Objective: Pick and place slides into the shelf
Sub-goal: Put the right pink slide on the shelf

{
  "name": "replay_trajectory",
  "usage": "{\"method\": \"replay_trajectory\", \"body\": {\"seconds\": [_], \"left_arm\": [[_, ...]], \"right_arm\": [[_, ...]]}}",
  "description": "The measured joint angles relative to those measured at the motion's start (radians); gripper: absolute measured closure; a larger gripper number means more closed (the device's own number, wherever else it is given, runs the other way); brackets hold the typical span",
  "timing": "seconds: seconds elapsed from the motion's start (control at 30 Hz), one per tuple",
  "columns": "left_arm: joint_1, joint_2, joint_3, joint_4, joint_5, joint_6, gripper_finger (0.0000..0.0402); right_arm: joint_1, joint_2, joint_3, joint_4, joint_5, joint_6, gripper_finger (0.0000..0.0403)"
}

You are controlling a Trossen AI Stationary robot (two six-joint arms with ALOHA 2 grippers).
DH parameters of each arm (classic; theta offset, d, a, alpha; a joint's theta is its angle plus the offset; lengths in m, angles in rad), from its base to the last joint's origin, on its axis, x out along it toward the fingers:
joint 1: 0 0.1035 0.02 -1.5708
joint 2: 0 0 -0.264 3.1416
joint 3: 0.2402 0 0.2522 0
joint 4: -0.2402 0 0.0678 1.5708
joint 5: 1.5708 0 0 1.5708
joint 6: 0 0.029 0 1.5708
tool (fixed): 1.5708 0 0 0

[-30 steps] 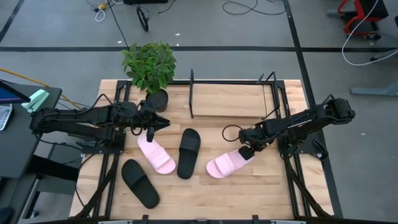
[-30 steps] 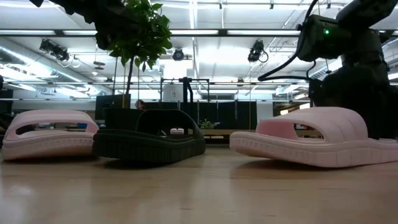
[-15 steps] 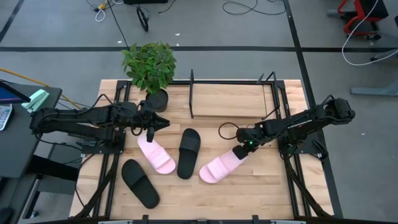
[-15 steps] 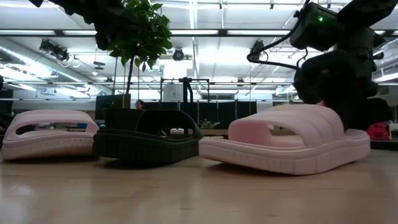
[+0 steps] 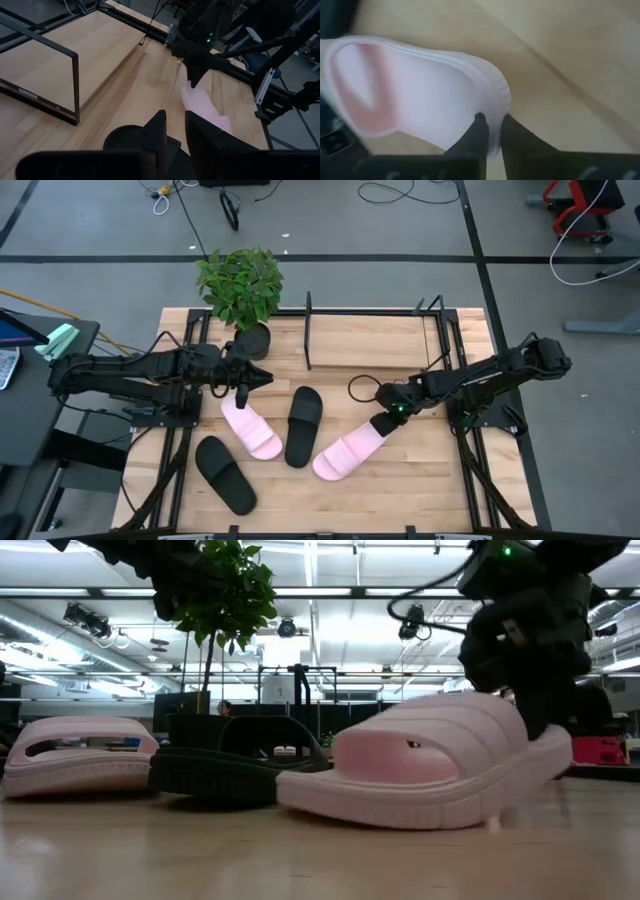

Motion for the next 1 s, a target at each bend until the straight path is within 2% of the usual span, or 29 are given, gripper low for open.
{"method": "replay_trajectory", "body": {"seconds": [0.13, 0.23, 0.57, 0.77, 1.0], "left_arm": [[0.0, 0.0, 0.0, -0.004, 0.0, 0.0, 0.033], [0.0, 0.0, 0.0, -0.008, 0.0, 0.0, 0.0327], [0.0, 0.0, 0.0, -0.016, 0.0, 0.016, 0.0326], [0.0, 0.0, 0.0, -0.015, 0.0, 0.016, 0.033], [0.0, 0.0, 0.0, -0.01, 0.0, 0.007, 0.0319]], "right_arm": [[0.0, -0.032, 0.066, -0.044, -0.017, -0.017, 0.0375], [0.0, -0.069, 0.136, -0.142, 0.006, -0.06, 0.0376], [-0.071, -0.173, 0.519, -0.67, 0.219, -0.318, 0.0376], [-0.2, -0.173, 0.765, -0.882, 0.356, -0.578, 0.0376], [-0.412, -0.171, 0.94, -0.962, 0.372, -0.925, 0.0376]]}}
